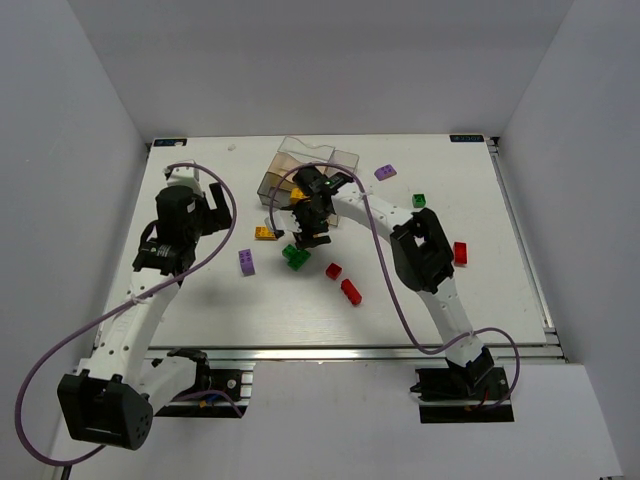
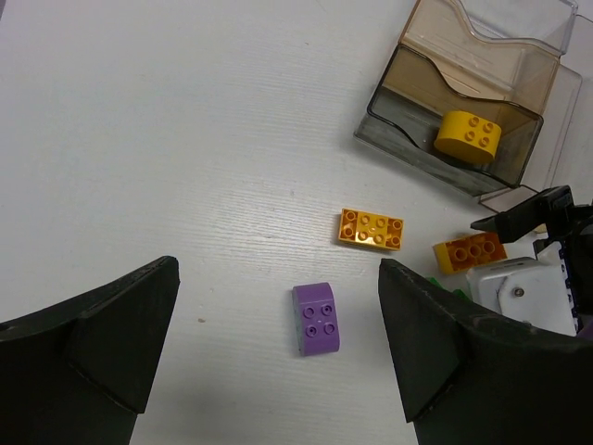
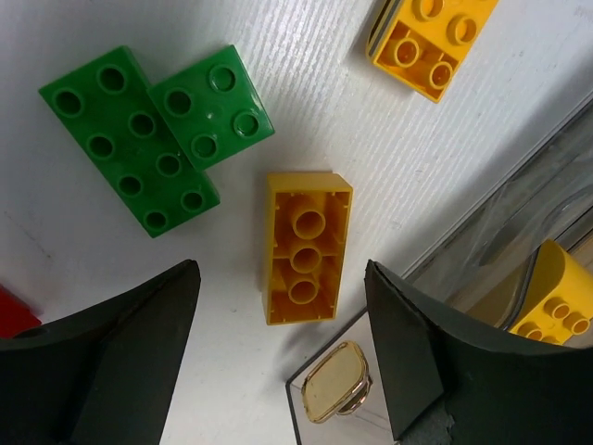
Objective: Sort the legos into containers by color
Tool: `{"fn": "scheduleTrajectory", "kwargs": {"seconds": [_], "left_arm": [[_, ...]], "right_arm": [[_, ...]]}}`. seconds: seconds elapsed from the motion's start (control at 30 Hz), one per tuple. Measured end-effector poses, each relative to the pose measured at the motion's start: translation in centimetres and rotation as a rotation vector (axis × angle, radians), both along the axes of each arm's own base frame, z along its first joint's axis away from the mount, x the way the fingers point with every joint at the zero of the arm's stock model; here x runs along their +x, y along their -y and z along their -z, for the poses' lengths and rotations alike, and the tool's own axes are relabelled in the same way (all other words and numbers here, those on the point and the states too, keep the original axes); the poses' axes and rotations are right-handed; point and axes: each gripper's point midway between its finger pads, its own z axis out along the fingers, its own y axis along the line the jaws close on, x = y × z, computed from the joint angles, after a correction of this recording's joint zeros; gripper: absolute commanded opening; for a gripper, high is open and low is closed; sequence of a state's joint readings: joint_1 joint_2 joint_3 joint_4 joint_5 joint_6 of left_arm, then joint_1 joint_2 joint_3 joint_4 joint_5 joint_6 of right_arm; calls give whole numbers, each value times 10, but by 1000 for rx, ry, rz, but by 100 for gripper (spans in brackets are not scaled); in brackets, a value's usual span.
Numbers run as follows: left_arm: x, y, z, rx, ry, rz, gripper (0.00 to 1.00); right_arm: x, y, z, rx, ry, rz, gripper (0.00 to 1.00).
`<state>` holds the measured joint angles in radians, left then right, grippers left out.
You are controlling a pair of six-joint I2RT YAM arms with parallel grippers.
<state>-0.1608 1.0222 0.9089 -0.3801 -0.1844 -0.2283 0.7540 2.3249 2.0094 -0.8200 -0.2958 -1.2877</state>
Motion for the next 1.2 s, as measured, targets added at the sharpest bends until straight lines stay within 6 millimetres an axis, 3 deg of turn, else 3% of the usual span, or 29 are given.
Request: {"fn": "scheduleTrajectory", "kwargs": {"seconds": [0.33, 0.5, 0.53, 0.67, 0.77, 0.97, 1.1, 1.2], "left_arm": [[0, 0, -1, 0, 2, -1, 98], [-1, -1, 0, 1, 1, -3, 98], [-1, -1, 0, 2, 1, -4, 98], [-1, -2, 0, 4, 1, -7, 98], [-1, -2, 1, 3, 0, -7, 98], [0, 1, 3, -11, 7, -1, 98], [0, 11, 10, -86, 13, 11, 98], [1, 28, 13, -188, 4, 46, 97]], "right_arm": [[11, -1, 12, -24, 22, 15, 72], [13, -3, 13, -24, 27, 14, 64], [13, -2, 14, -26, 26, 14, 62], [13, -1, 18, -32, 20, 13, 35], [13, -2, 17, -30, 22, 15, 24], [12, -2, 17, -24, 6, 28, 16], [5, -8, 8, 28, -57, 89, 15], [7, -19, -21, 117, -72, 160, 9]]}}
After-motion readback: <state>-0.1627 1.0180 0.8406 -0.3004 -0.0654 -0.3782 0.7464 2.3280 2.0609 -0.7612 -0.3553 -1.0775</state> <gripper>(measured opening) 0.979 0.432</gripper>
